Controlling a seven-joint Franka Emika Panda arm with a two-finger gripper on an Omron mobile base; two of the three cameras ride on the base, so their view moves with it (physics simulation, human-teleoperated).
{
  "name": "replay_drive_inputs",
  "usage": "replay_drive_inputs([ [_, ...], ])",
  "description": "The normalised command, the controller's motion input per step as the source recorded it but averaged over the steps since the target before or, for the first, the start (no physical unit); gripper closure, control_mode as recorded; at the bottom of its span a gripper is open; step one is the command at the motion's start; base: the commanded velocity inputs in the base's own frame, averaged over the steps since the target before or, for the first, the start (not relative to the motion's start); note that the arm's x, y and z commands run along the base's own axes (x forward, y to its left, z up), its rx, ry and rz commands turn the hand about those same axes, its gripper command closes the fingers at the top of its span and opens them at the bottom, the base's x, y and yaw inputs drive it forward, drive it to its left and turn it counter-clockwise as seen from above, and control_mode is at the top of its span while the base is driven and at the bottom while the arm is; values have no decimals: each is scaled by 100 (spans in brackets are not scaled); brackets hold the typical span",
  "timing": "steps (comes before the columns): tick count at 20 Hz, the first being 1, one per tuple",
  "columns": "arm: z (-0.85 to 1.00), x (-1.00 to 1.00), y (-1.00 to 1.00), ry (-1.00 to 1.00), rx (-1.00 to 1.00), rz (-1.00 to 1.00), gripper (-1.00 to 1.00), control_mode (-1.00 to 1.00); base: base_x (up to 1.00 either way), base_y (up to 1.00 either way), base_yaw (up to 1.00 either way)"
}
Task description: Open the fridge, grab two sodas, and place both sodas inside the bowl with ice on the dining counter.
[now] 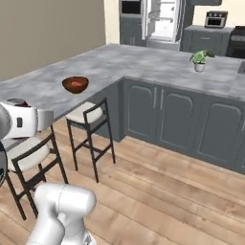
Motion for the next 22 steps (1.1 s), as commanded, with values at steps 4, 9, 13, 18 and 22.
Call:
replay_drive_inputs([
  [4, 0, 0, 0, 0, 0, 0, 100, 100, 98, -36, 42],
  [9, 0, 0, 0, 0, 0, 0, 100, 100, 87, -44, 41],
  [13, 0, 0, 0, 0, 0, 0, 100, 100, 79, -44, 42],
  [18, 0, 0, 0, 0, 0, 0, 100, 100, 71, -38, 42],
  [22, 0, 0, 0, 0, 0, 0, 100, 100, 61, -27, 43],
])
